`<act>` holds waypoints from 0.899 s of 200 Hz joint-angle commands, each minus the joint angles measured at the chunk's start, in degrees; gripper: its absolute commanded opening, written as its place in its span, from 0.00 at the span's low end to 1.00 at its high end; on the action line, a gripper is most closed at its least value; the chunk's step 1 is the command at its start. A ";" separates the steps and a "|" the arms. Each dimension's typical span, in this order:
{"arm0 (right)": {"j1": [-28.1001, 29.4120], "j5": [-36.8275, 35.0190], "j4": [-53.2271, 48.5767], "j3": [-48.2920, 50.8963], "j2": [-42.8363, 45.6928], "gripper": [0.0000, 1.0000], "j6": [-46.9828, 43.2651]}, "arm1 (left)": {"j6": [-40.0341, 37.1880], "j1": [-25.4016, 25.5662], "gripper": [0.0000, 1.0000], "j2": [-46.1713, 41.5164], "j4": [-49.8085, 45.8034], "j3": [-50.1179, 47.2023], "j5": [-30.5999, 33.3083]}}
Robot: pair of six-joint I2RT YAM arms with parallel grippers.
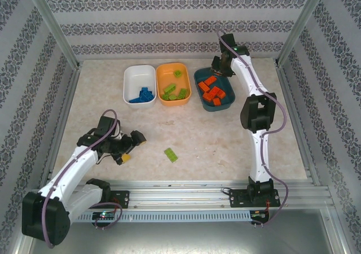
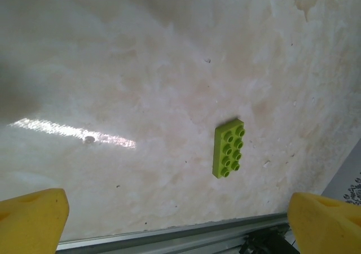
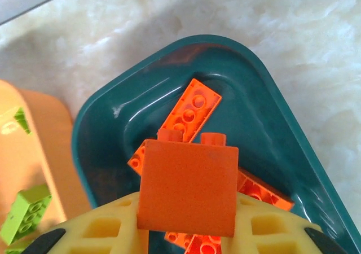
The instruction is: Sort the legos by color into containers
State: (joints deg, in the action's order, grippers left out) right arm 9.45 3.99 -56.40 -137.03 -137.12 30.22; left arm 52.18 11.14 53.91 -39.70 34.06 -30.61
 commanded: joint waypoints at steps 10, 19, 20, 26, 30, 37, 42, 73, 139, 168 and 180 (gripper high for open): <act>-1.00 3.02 0.22 -2.80 -2.26 0.32 3.14 | 1.71 -0.06 1.00 -3.85 -6.81 -1.24 2.44; -1.14 3.44 0.71 -2.88 -2.86 0.35 3.82 | 1.95 -0.01 1.00 -4.54 -7.54 -1.31 2.75; -1.17 3.46 0.78 -2.89 -2.87 0.36 3.90 | 2.00 -0.04 1.00 -4.61 -7.56 -1.30 2.80; -1.30 4.22 1.07 -2.97 -3.27 0.40 4.39 | 2.17 -0.03 1.00 -4.96 -7.94 -1.35 2.85; -1.34 4.61 1.22 -3.11 -3.41 0.43 4.64 | 2.24 -0.05 1.00 -5.22 -8.14 -1.32 2.96; -1.44 5.12 1.35 -3.24 -3.63 0.48 5.14 | 2.39 -0.05 1.00 -5.57 -8.39 -1.35 3.09; -1.45 5.32 1.46 -3.37 -3.66 0.51 5.39 | 2.55 -0.05 1.00 -5.77 -8.50 -1.25 3.10; -1.71 6.20 1.56 -2.68 -2.24 0.58 5.82 | 3.13 -0.03 1.00 -6.02 -7.47 -1.47 2.93; -2.38 8.21 6.03 13.59 11.86 0.64 5.75 | 3.08 0.56 1.00 -0.16 -0.49 -1.60 0.82; -2.34 10.43 11.00 29.30 21.92 0.66 7.18 | 0.35 2.87 1.00 5.04 2.52 0.22 0.92; -2.20 11.69 13.47 36.56 26.33 0.66 8.09 | -3.54 5.27 1.00 8.52 2.17 2.80 1.91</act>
State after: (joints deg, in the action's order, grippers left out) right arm 7.49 12.53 -48.03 -110.59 -119.00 36.34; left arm 53.93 13.08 57.98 -39.94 33.23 -29.08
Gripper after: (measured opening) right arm 0.657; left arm 0.999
